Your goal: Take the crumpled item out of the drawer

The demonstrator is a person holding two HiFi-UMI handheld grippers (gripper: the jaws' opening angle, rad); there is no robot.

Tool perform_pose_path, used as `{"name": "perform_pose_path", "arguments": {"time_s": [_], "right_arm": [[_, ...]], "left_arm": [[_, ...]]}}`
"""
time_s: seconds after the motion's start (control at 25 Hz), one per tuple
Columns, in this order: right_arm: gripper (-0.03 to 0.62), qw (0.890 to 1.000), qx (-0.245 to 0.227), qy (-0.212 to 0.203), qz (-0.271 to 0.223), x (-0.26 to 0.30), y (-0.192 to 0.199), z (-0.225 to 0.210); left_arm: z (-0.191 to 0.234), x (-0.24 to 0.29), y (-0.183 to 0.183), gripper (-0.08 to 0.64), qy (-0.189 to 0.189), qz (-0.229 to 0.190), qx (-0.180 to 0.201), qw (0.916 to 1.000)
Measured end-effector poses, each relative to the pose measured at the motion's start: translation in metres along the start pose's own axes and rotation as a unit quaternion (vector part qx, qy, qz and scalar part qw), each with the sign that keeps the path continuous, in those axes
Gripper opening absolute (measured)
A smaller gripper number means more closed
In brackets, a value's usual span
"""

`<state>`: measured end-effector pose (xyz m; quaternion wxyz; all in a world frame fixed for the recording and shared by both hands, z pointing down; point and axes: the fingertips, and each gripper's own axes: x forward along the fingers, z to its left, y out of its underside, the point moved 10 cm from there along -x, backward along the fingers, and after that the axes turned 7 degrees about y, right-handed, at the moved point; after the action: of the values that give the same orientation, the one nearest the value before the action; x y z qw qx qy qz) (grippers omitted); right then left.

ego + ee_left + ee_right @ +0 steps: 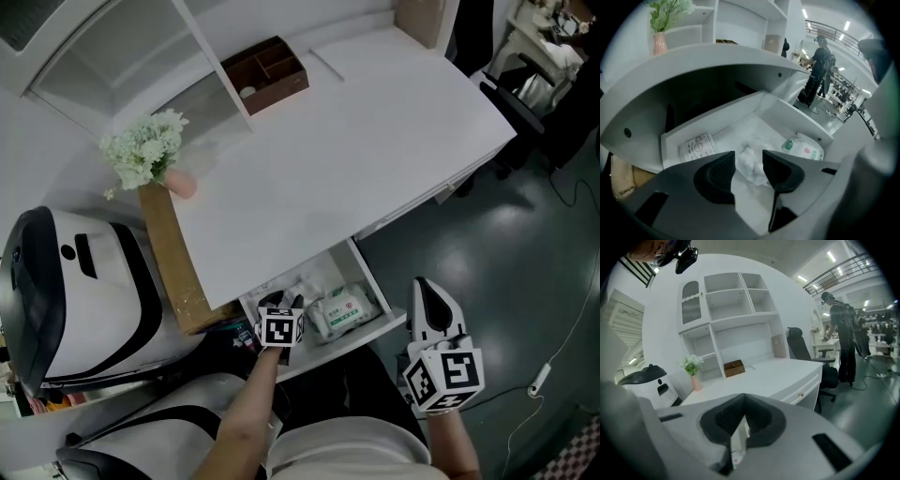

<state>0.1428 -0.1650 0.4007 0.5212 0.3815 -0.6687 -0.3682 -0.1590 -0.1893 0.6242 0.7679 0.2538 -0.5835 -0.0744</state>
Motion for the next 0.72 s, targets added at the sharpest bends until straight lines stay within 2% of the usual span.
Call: {"name": "perform_pose_path", "arguments": {"time_s": [0.72], "right_arm": [[0.002, 0.999, 0.005, -0.003, 0.040, 0.026, 0.013, -0.011]], "left_arm": [[0.020, 0.053, 0.006, 0.201, -0.009, 0.070, -0.025, 0.9972]]}}
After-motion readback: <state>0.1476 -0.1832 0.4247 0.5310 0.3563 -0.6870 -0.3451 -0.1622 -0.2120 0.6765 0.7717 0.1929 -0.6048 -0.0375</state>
